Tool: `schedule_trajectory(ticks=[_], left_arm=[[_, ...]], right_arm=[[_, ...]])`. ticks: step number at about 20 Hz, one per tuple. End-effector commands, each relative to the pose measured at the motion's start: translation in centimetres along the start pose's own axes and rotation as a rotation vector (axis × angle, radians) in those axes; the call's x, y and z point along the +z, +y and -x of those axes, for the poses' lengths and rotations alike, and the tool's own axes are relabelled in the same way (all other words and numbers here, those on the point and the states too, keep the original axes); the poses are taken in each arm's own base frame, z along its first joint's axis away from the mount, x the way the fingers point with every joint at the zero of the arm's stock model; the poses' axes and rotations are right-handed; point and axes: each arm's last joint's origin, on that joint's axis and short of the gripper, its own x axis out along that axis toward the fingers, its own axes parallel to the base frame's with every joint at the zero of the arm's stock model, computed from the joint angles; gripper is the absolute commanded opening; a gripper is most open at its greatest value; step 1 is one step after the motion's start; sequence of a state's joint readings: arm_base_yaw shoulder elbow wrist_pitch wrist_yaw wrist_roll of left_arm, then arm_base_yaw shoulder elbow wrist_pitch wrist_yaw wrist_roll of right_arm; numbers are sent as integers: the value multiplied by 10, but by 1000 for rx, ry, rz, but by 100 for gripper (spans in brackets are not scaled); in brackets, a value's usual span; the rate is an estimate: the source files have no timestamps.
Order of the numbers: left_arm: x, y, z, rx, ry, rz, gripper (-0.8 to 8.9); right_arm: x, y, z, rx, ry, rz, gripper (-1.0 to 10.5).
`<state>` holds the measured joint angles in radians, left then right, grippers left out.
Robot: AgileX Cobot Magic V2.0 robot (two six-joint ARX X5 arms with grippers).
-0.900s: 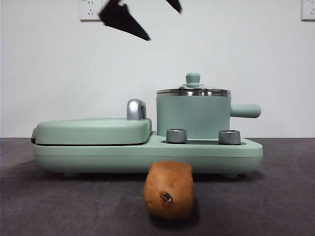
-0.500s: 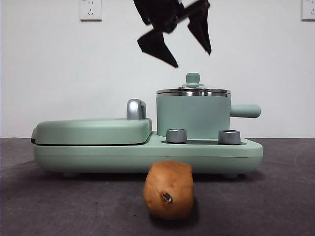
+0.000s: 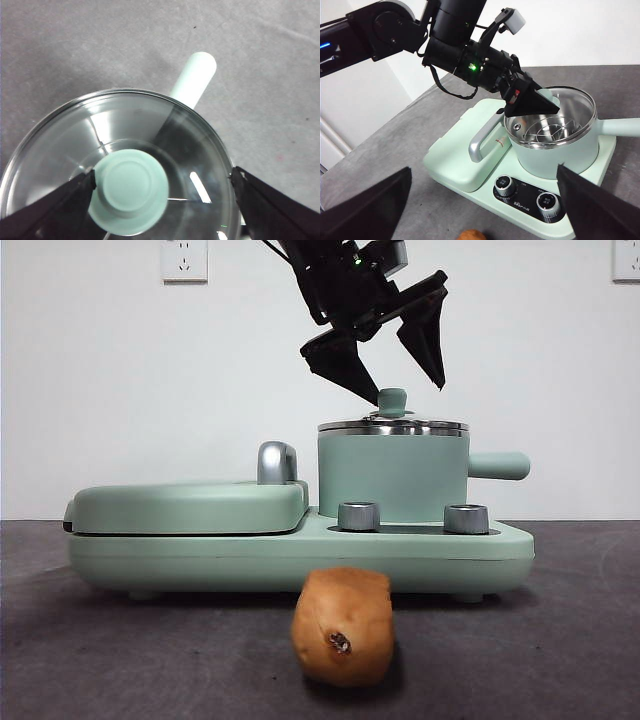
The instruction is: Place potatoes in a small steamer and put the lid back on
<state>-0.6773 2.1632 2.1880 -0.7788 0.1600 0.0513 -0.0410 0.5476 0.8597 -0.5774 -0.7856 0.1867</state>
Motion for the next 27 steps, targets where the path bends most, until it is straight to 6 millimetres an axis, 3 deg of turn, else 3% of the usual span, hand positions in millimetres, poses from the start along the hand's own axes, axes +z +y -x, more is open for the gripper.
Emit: schedule_trajectory(ticks=[1,7,10,12,14,16,21,27], left_arm=[[2,-3,-11,4,-10,-25,404],[0,-2,-17,4,1,-23,266],[0,-1,-17,38,3,-22,117],[0,0,-17,51,4,-22,108],[0,0,-17,51,0,-23,15],[1,0,-15,51,-8,-23,8],[16,-5,18,51,-2,-19,8],[36,-10,80,61,-64,-25,8]], right_arm=[[5,2,1,2,-14,19,465],[5,2,1,2,-14,18,465],[5,2,1,2,-12,17,465],[5,2,1,2,-8,12,465],[4,2,1,1,-6,10,465],[4,2,1,1,-7,11,465],[5,-1,0,-93,23,-36,465],[22,0,-11,-162,184,-114,465]])
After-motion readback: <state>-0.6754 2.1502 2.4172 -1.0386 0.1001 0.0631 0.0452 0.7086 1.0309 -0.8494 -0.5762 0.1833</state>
